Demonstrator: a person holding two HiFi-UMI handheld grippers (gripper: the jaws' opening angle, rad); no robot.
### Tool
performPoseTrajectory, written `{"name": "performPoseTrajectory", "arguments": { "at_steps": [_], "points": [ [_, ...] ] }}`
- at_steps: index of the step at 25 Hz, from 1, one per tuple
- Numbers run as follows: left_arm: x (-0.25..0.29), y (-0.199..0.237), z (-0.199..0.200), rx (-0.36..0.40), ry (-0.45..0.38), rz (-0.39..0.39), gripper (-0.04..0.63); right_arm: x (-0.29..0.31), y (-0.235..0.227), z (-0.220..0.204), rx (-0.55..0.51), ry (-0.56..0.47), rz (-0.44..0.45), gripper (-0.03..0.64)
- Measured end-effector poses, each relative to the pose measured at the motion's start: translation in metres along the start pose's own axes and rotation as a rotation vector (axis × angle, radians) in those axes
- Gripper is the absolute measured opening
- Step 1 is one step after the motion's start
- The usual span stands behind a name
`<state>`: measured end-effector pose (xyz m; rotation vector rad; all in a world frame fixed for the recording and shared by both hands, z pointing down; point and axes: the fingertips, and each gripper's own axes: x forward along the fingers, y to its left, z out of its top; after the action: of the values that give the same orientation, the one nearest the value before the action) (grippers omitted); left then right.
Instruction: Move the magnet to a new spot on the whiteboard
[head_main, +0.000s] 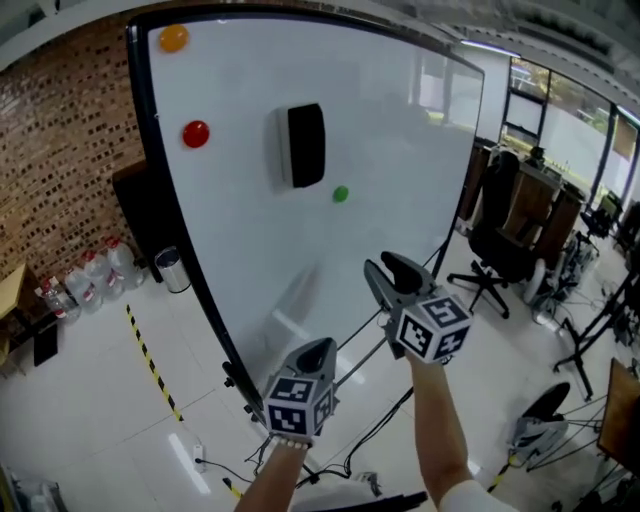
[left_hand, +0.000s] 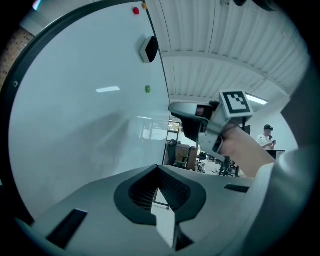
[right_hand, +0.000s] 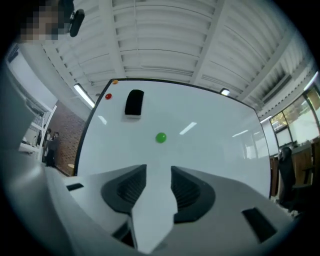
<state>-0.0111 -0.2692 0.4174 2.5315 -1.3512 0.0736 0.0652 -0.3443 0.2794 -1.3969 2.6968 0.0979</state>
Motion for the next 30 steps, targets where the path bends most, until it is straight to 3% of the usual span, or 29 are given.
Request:
{"name": "performPoseTrajectory", "arguments": {
  "at_steps": [2,10,11,30],
  "points": [
    [0.008,0.001,0.0,-0.005,0.0,0.013,-0.008,0.024,-0.005,0.024,-0.046,-0.016,0.029,0.231],
    [0.019,0.011,0.0,-0.017,-0.005,0.067,-0.008,0.084,0.0,0.075,-0.194,-0.055,0.086,0.226],
    [0.02,0.012,0.001,-0.022,-0.011,0.072,-0.008,0.086,0.001,0.077,-0.204,-0.057,0.09,0.202],
    [0.022,0.019,0.003,-0.027,-0.034,0.101,-0.008,0.106,0.008,0.073,-0.191,-0.042,0.155,0.13]
  ]
}}
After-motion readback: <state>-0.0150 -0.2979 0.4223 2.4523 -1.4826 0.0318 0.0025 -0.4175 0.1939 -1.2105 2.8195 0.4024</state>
